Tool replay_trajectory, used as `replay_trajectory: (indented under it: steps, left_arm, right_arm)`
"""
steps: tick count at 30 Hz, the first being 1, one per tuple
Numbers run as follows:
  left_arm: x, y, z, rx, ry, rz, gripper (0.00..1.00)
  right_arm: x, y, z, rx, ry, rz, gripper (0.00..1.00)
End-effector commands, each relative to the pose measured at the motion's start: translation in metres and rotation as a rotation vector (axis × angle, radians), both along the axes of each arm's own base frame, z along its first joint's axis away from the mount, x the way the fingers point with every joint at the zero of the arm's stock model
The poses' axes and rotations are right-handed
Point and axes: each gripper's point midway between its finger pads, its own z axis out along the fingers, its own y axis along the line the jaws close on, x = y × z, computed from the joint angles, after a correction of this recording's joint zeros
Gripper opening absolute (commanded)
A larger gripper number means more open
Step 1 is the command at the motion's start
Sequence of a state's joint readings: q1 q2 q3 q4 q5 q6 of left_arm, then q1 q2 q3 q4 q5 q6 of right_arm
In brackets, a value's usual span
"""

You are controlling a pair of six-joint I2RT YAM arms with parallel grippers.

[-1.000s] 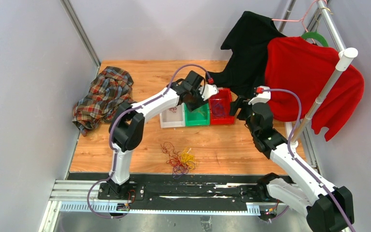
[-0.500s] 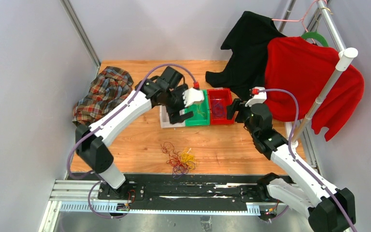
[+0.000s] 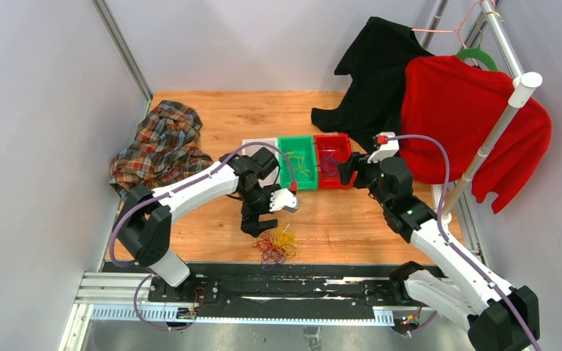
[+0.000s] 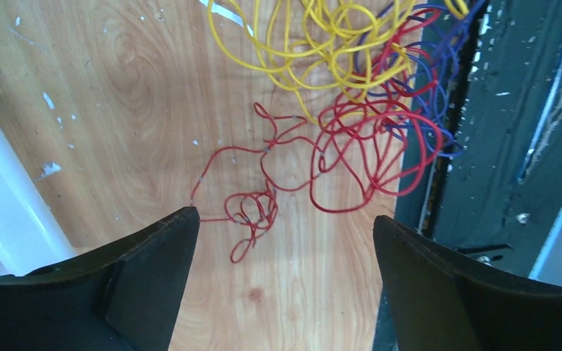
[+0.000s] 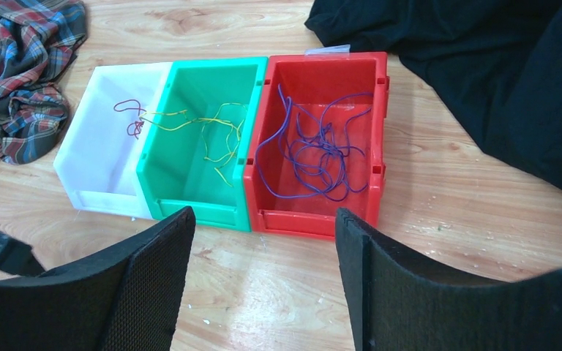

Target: Untangle the cables

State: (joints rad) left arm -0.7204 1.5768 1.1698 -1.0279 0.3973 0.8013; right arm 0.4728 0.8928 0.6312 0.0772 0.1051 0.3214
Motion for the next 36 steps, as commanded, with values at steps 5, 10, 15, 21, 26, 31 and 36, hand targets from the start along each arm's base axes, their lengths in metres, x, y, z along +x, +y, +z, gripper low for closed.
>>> replay_trajectory:
  steps: [5,10,15,21,26,31,36]
  left_arm:
    - [0.016,-0.008,-0.046,-0.003,-0.084,-0.099,0.83]
    - [0.032,-0.002,-0.055,0.015,-0.193,-0.092,0.53]
    - [0.060,-0.002,-0.030,-0.019,-0.278,0.008,0.10]
    - [0.094,0.006,0.018,-0.052,-0.323,0.169,0.01]
    - [0.087,0.006,0.052,-0.117,-0.300,0.227,0.01]
    - [0.071,-0.002,0.081,-0.201,-0.249,0.292,0.01]
    - [0.069,-0.013,0.129,-0.302,-0.256,0.328,0.01]
  right_arm:
    - [-0.006,0.009,0.005,0.016,-0.012,0.050,0.65]
    - [-0.006,0.006,0.005,0.011,-0.020,0.038,0.54]
    - [-0.005,0.007,0.007,0.022,-0.031,0.036,0.42]
    - [-0.005,0.008,0.010,0.033,-0.036,0.042,0.27]
    - [-0.010,0.017,0.009,0.067,-0.033,0.083,0.32]
    - [-0.021,0.047,0.010,0.094,-0.033,0.177,0.44]
    - [-0.040,0.105,0.028,0.145,-0.073,0.352,0.63]
